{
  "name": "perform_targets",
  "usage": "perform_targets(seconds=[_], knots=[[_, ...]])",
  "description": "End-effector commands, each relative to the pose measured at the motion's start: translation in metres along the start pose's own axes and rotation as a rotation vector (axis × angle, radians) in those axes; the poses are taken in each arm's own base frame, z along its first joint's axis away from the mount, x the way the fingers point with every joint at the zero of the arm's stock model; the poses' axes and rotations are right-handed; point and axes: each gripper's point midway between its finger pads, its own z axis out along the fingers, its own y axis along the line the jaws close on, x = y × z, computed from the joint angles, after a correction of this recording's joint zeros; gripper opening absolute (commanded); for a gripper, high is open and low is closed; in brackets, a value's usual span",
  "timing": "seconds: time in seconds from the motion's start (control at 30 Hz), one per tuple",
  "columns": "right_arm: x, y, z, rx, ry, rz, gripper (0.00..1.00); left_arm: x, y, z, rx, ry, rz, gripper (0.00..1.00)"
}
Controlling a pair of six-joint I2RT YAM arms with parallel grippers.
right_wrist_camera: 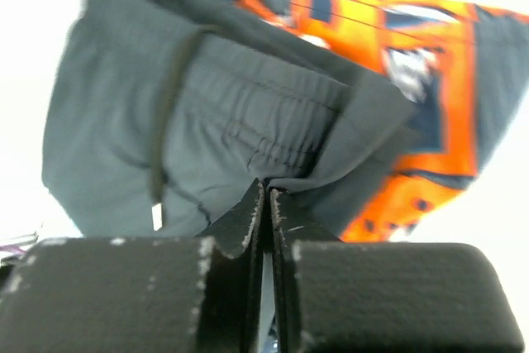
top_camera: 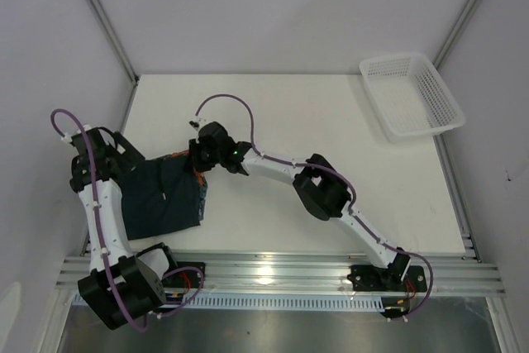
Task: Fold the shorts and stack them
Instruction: Neatly place the folded shorts to the corner
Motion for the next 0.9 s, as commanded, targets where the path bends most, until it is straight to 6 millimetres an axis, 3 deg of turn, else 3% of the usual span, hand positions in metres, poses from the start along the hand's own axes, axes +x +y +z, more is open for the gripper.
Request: perform_targets(seconds=[0.0, 0.03, 0.07, 0.1, 0.13, 0.23, 0.37, 0.4, 0.5, 0.53, 0.6, 0.63, 0.7, 0.73, 0.77, 0.8, 0.83, 0.87], knots=[[-0.004, -0.022, 0.006, -0.008, -0.007, 0.07, 0.07, -0.007, -0.01, -0.004, 0.057, -0.035, 0.029, 0.99], [-0.003, -0.024, 0.007, -0.002, -0.004, 0.071, 0.12, -0.003, -0.01, -0.002, 0.054, -0.025, 0.03, 0.99], [0.0, -0.027, 0.007, 0.008, 0.004, 0.072, 0.24, -0.01, -0.012, -0.004, 0.06, -0.041, 0.031, 0.99], [0.001, -0.027, 0.007, 0.01, 0.007, 0.073, 0.29, -0.004, -0.014, -0.002, 0.073, -0.02, 0.032, 0.99], [0.002, -0.028, 0.006, 0.014, 0.009, 0.072, 0.42, -0.003, -0.016, -0.001, 0.084, -0.015, 0.035, 0.99], [-0.011, -0.022, -0.001, 0.01, -0.009, 0.065, 0.53, -0.002, -0.02, -0.001, 0.097, -0.009, 0.043, 0.99], [-0.041, -0.006, -0.022, 0.026, -0.054, 0.012, 0.7, -0.002, -0.023, -0.003, 0.109, -0.014, 0.054, 0.99], [-0.056, 0.003, -0.034, 0.026, -0.082, -0.001, 0.72, -0.001, -0.024, -0.003, 0.111, -0.014, 0.054, 0.99], [-0.067, 0.003, -0.053, 0.049, -0.09, -0.008, 0.78, 0.002, -0.032, -0.003, 0.138, -0.002, 0.071, 0.99], [-0.076, 0.012, -0.066, 0.042, -0.103, -0.01, 0.79, 0.003, -0.037, -0.004, 0.15, 0.002, 0.08, 0.99], [-0.073, 0.001, -0.077, 0.066, -0.09, 0.001, 0.81, 0.007, -0.048, -0.005, 0.172, 0.012, 0.094, 0.99], [-0.081, 0.008, -0.091, 0.06, -0.107, -0.006, 0.82, 0.003, -0.055, -0.01, 0.188, 0.0, 0.086, 0.99], [-0.07, -0.01, -0.103, 0.11, -0.088, -0.008, 0.86, 0.002, -0.065, -0.014, 0.207, -0.01, 0.091, 0.99], [-0.083, -0.004, -0.121, 0.108, -0.124, -0.019, 0.94, 0.006, -0.078, -0.019, 0.239, -0.004, 0.099, 0.99], [-0.068, -0.022, -0.127, 0.156, -0.103, -0.026, 0.96, 0.003, -0.087, -0.024, 0.265, -0.015, 0.103, 0.99], [-0.069, -0.026, -0.136, 0.17, -0.112, -0.028, 0.98, 0.007, -0.099, -0.03, 0.298, -0.01, 0.107, 0.99], [-0.085, -0.02, -0.16, 0.165, -0.16, -0.036, 0.99, 0.008, -0.106, -0.033, 0.319, -0.015, 0.109, 0.99], [-0.086, -0.024, -0.172, 0.173, -0.175, -0.041, 0.99, 0.01, -0.113, -0.037, 0.341, -0.014, 0.113, 0.99]])
